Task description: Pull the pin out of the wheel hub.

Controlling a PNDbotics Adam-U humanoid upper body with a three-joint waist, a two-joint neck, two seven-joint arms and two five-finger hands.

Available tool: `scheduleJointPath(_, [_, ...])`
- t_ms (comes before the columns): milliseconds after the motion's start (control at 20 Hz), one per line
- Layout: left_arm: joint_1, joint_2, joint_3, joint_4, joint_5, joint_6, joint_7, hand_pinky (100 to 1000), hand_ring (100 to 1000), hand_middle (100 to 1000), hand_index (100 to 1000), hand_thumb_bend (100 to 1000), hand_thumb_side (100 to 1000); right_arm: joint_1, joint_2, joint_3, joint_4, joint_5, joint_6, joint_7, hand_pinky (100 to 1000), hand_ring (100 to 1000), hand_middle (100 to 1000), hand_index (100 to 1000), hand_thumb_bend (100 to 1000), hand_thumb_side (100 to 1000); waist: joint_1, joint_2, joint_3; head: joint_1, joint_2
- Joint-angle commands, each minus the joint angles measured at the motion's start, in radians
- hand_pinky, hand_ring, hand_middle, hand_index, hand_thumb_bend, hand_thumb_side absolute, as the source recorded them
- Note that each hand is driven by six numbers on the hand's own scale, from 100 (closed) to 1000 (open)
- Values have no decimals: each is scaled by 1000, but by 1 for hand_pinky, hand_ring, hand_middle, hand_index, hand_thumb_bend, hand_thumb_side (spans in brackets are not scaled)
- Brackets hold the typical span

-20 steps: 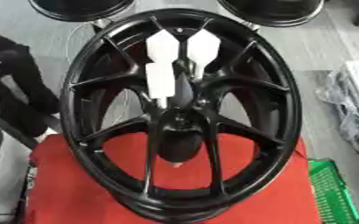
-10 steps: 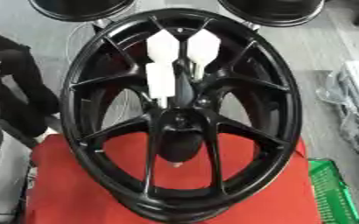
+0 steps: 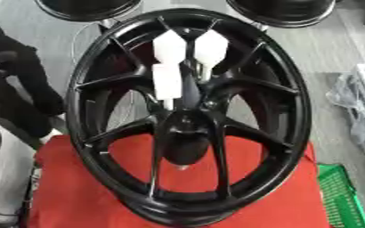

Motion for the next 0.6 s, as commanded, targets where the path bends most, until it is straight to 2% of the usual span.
scheduleJointPath(50, [-14,11,-1,-22,0,1,-5,569,914,798,654,348,651,-76,-20,61,-31,-109,-30,-16,737,693,717,794,100,310,2,-17,5,-10,-12])
scheduleJointPath(150, [-15,8,-3,-22,1,2,-6,569,914,798,654,348,651,-140,13,102,-24,-168,-54,-3,739,687,714,792,100,334,4,-17,10,-14,-13])
scheduleJointPath(300, [-18,2,-5,-22,2,3,-7,569,914,799,654,348,651,-238,91,147,-10,-242,-93,3,725,663,692,775,100,294,9,-16,18,-18,-16])
scheduleJointPath(450, [-22,-7,-5,-24,3,2,-7,569,914,799,654,349,649,-307,170,171,2,-275,-119,-2,721,661,691,774,100,328,15,-14,28,-20,-21])
scheduleJointPath(600, [-25,-12,-5,-25,3,2,-6,569,915,800,654,349,649,-343,231,180,9,-279,-127,9,733,680,709,785,100,363,18,-12,35,-23,-23])
